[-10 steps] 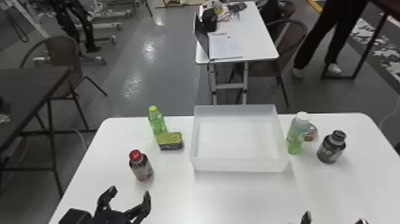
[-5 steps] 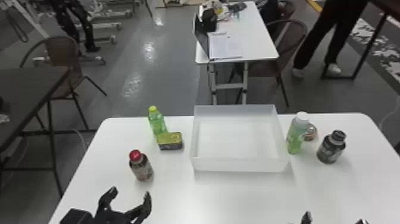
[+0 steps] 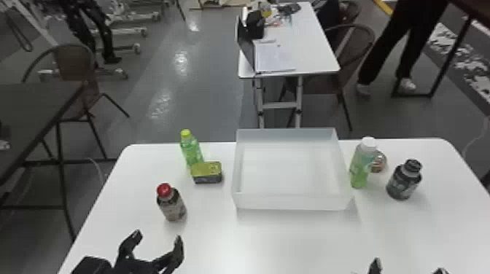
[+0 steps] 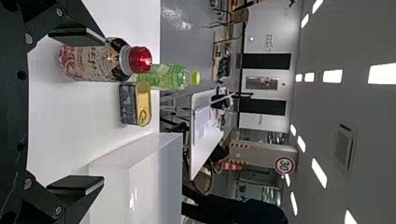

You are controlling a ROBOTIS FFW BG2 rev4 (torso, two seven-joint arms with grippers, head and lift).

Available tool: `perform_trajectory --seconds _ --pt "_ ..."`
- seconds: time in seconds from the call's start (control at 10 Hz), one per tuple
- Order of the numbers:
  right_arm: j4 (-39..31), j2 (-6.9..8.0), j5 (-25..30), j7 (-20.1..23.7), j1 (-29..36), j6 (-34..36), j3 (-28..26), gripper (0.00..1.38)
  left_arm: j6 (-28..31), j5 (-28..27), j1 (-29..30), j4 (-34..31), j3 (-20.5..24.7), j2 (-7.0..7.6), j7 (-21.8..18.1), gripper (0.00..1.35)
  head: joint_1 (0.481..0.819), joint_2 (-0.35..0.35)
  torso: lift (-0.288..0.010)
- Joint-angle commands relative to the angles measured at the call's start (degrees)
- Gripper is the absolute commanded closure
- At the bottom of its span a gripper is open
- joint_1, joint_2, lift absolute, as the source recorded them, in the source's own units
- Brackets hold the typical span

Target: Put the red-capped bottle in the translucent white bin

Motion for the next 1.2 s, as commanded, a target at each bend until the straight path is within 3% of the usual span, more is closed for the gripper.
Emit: perform_trajectory --seconds 0.0,0.2,0.8,1.1 --pt "0.1 0.03 -0.4 0.0 -0.1 0.0 0.1 0.07 0.7 0.9 -0.2 0.8 0.3 -0.15 0.1 0.24 0.695 0.136 0.0" --pt "0.2 0.03 -0.6 0.0 -0.1 0.0 0.1 0.07 0.7 -1.0 -1.6 2.3 2.5 -0.15 0.1 0.24 0.695 0.146 0.0" --pt "0.9 0.03 -1.5 0.6 -0.8 0.1 0.4 0.08 0.7 0.5 -8.0 12.4 4.4 -0.15 -1.2 0.24 0.695 0.202 0.0" --pt "1.4 0.03 -1.8 1.2 -1.5 0.1 0.4 0.08 0.8 -1.2 -12.2 16.7 5.9 0.88 -2.1 0.24 0.695 0.203 0.0"
